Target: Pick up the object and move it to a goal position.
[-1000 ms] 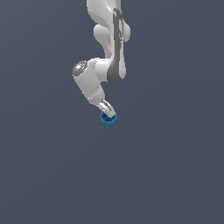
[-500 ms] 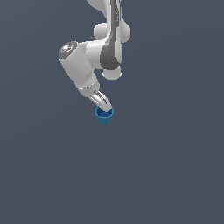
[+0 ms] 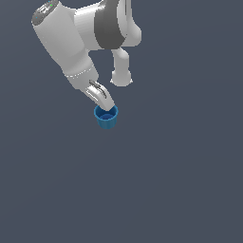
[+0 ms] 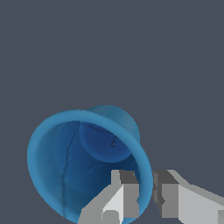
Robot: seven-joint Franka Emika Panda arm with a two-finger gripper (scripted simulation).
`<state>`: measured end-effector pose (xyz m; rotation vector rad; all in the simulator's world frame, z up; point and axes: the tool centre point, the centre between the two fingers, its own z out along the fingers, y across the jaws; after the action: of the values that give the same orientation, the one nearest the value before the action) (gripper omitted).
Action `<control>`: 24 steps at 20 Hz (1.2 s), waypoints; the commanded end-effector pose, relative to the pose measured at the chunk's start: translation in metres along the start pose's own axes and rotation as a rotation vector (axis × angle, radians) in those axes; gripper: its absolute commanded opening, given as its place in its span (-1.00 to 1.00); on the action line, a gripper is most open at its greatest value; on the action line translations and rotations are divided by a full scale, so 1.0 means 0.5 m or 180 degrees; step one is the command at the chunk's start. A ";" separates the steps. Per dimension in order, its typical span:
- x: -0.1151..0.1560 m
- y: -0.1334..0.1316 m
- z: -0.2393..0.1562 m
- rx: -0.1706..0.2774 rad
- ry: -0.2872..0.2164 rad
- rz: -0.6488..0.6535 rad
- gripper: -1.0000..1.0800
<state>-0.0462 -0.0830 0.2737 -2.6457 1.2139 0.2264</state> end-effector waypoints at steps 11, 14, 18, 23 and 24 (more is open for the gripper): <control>0.031 -0.055 -0.199 0.0007 0.0001 -0.0006 -1.00; 0.038 -0.066 -0.236 0.0008 0.0000 -0.0007 -1.00; 0.046 -0.080 -0.281 0.0011 -0.0002 -0.0009 -1.00; 0.055 -0.094 -0.330 0.0015 -0.0005 -0.0012 -1.00; 0.057 -0.097 -0.339 0.0015 -0.0005 -0.0012 -1.00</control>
<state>0.0143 -0.1161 0.4285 -2.6432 1.2086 0.2283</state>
